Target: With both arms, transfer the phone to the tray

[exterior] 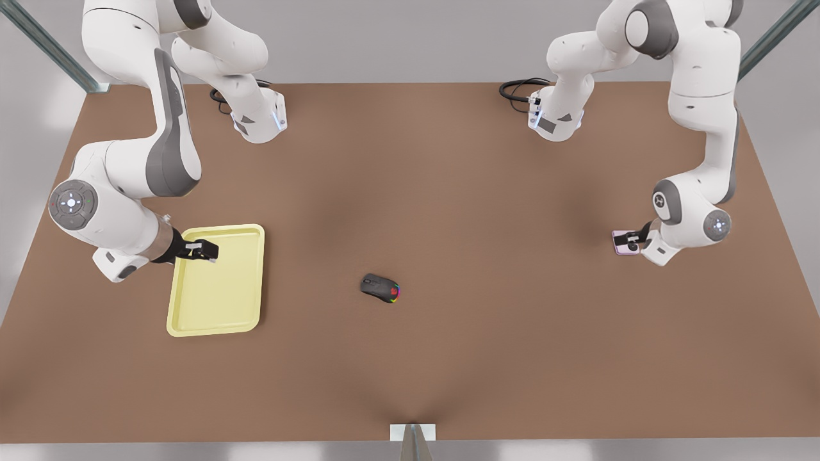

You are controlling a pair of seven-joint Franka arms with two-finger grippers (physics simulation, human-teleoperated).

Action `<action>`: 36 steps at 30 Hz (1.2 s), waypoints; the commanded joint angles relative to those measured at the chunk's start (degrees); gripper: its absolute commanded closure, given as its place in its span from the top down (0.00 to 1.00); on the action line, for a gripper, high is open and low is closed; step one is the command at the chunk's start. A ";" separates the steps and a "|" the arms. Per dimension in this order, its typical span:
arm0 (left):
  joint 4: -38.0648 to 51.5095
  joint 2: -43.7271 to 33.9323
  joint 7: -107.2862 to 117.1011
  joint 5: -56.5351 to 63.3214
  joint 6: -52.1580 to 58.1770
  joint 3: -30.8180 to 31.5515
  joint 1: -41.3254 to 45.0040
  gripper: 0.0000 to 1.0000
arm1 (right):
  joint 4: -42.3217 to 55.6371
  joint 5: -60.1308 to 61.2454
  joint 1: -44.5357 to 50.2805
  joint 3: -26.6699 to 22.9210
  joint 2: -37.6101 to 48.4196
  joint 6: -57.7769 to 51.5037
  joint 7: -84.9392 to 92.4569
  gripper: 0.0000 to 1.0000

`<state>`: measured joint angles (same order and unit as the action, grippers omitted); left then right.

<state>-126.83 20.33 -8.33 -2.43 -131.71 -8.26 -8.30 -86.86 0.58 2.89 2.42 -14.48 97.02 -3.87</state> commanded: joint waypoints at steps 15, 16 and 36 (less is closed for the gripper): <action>-3.07 3.13 -21.91 0.41 -12.25 0.00 -0.93 1.00 | 0.03 0.04 0.10 -0.05 0.06 0.36 -0.79 1.00; -2.98 3.31 -21.91 0.15 -12.25 0.00 -0.93 1.00 | 0.03 0.04 0.10 -0.05 0.06 0.36 -0.79 1.00; -2.45 4.37 -11.10 0.06 -13.48 0.09 -0.84 0.80 | 0.91 -0.22 0.10 0.04 0.41 -0.16 -0.97 1.00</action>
<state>-129.31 24.81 -22.91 -2.27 -145.13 -8.19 -9.12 -86.07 0.25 3.02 2.46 -14.10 96.95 -4.78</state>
